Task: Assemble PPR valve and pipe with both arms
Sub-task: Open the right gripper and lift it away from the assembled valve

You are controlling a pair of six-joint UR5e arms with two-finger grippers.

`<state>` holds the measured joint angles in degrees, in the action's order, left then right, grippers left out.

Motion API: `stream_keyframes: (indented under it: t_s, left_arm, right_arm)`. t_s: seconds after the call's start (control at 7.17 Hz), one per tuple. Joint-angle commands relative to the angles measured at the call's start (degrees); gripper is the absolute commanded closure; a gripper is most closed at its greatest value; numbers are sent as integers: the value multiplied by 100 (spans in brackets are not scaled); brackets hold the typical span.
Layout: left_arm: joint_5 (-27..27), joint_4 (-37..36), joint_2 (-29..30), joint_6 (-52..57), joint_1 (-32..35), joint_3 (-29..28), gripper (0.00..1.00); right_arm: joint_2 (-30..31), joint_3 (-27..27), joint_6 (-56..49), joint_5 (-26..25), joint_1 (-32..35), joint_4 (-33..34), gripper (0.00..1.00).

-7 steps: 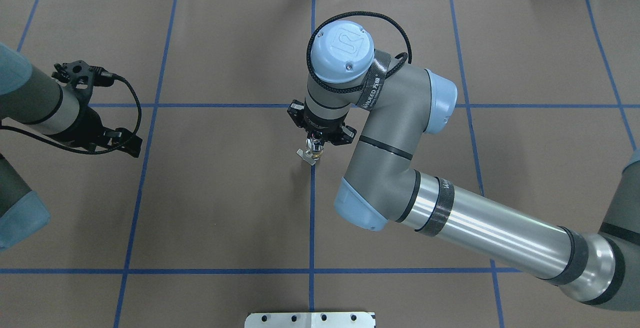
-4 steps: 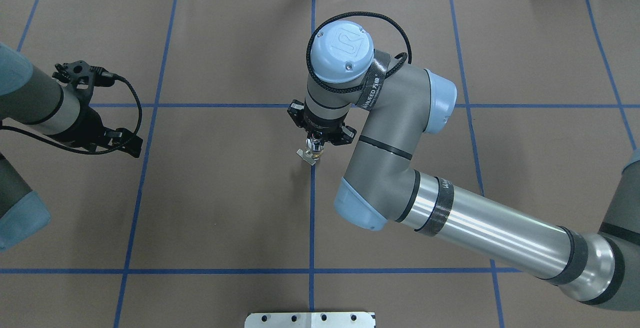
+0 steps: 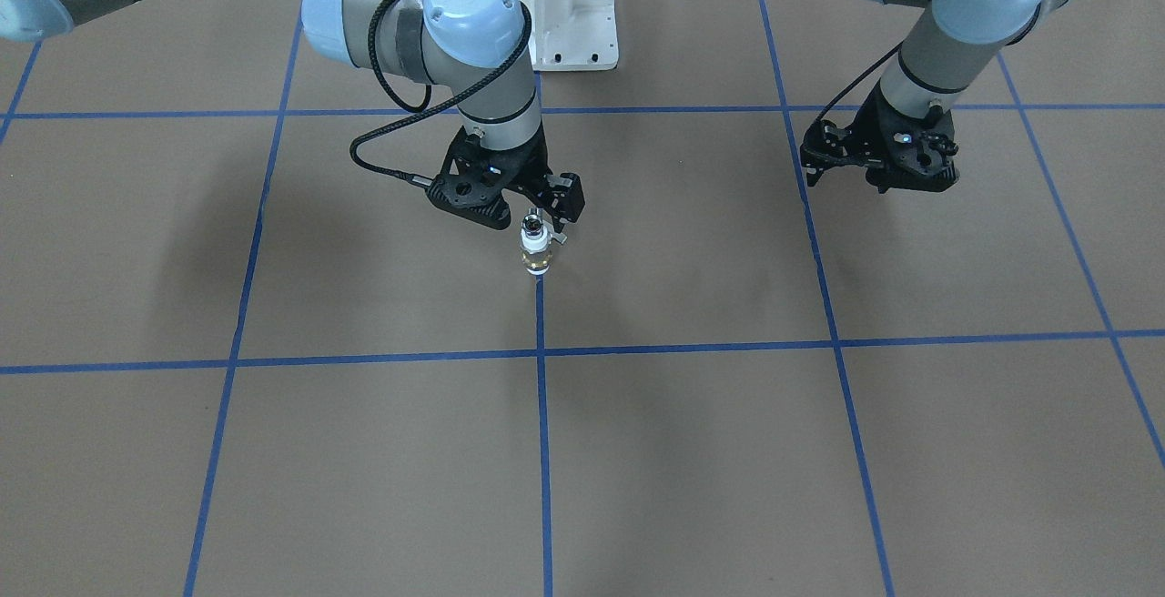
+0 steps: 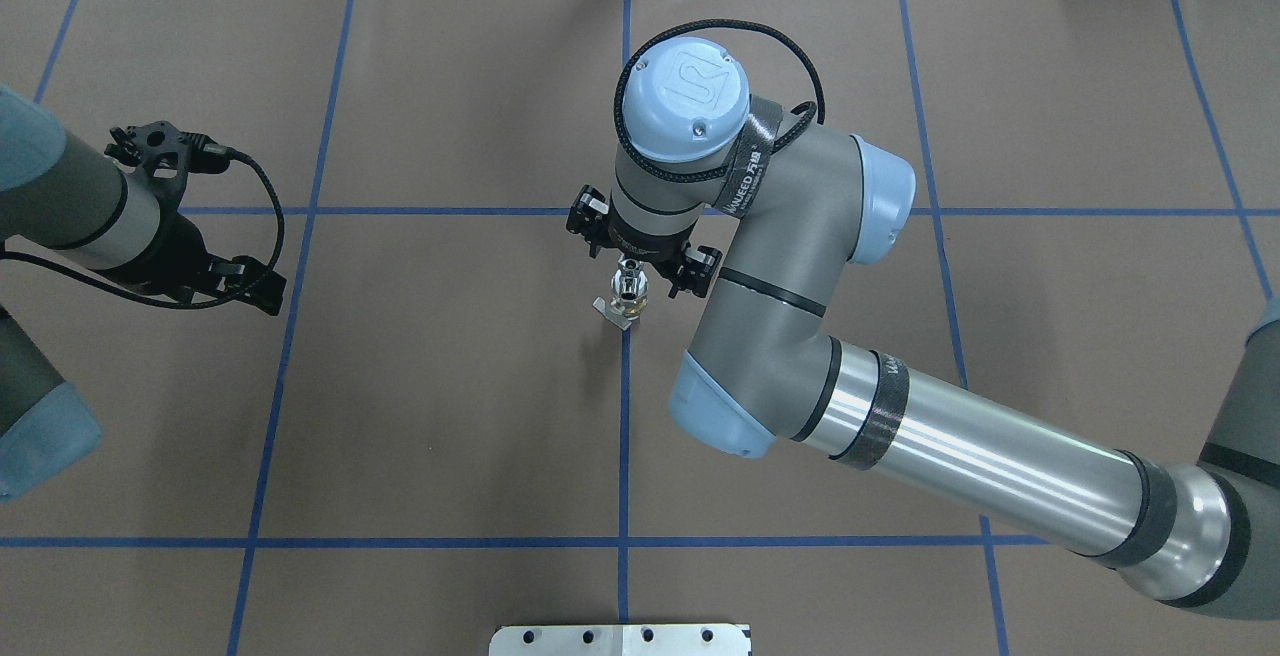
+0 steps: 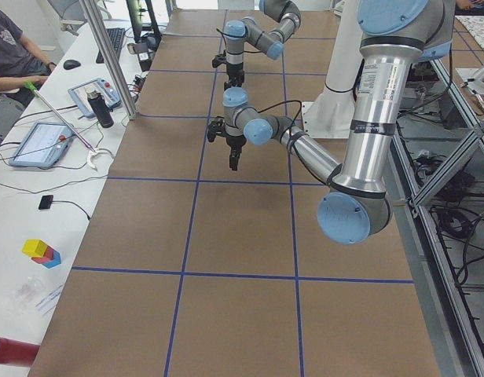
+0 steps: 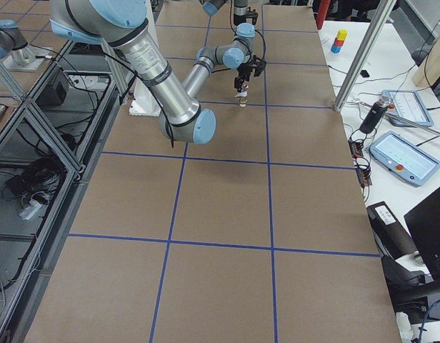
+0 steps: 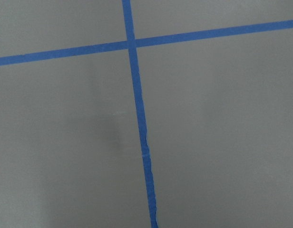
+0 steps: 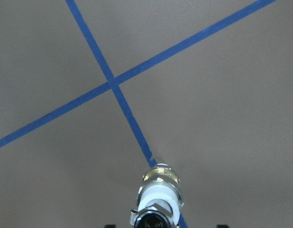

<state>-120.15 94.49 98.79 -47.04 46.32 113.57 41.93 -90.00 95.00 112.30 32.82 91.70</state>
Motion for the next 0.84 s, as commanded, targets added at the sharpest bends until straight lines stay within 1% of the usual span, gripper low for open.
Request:
stream_keyframes:
  t_s: [0.0, 0.14, 0.28, 0.42, 0.56, 0.7]
  left_arm:
    - [0, -18, 0, 2, 0, 25, 0]
    - [-9, -36, 0, 11, 17, 43, 0]
    - [-9, -53, -26, 37, 35, 43, 0]
    - [-96, -62, -44, 98, 148, 43, 0]
    - [-297, -80, -70, 142, 350, 43, 0]
    - [-403, -106, -192, 473, 534, 60, 0]
  right_arm:
    - [78, -165, -34, 239, 127, 23, 0]
    - [479, -619, -60, 275, 180, 23, 0]
    - [1049, -1198, -217, 353, 294, 32, 0]
    - [1663, -1769, -671, 424, 443, 23, 0]
    - [2287, -2193, -1276, 538, 662, -3, 0]
    - [2781, -2423, -1813, 774, 934, -38, 0]
